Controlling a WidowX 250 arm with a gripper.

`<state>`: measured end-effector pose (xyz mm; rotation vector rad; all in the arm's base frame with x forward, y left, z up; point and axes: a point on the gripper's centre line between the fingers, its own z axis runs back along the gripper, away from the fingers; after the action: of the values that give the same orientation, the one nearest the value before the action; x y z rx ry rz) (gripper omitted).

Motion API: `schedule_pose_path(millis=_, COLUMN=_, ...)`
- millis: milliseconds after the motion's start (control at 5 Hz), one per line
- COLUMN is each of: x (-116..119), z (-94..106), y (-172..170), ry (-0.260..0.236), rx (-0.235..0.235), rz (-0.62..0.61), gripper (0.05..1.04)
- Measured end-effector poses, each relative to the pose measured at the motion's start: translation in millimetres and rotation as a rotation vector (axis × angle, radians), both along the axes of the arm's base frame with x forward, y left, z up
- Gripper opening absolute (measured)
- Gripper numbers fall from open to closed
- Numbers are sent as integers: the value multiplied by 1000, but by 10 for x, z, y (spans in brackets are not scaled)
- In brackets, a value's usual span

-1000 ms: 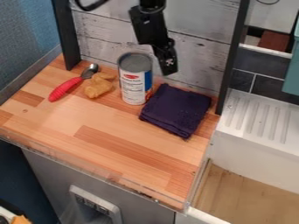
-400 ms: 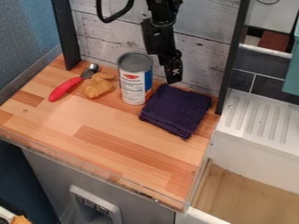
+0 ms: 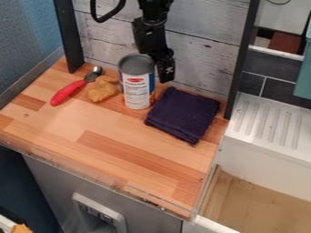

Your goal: Moved the can to the bottom of the table

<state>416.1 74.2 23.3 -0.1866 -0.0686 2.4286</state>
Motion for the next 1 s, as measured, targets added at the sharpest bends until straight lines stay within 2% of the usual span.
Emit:
schedule_pose_path(millis=200, x=-66, z=-11, y=185, ry=17, rx=1, rz=73, gripper=1001)
schedule_pose_path(millis=600, x=-428, z=-184, y=337, ry=103, rx=-29, rz=183, gripper=1001)
schedule_pose_path(millis=1000, x=-746, z=-35, y=340, ry=103, rx=-25, rz=198, gripper=1001)
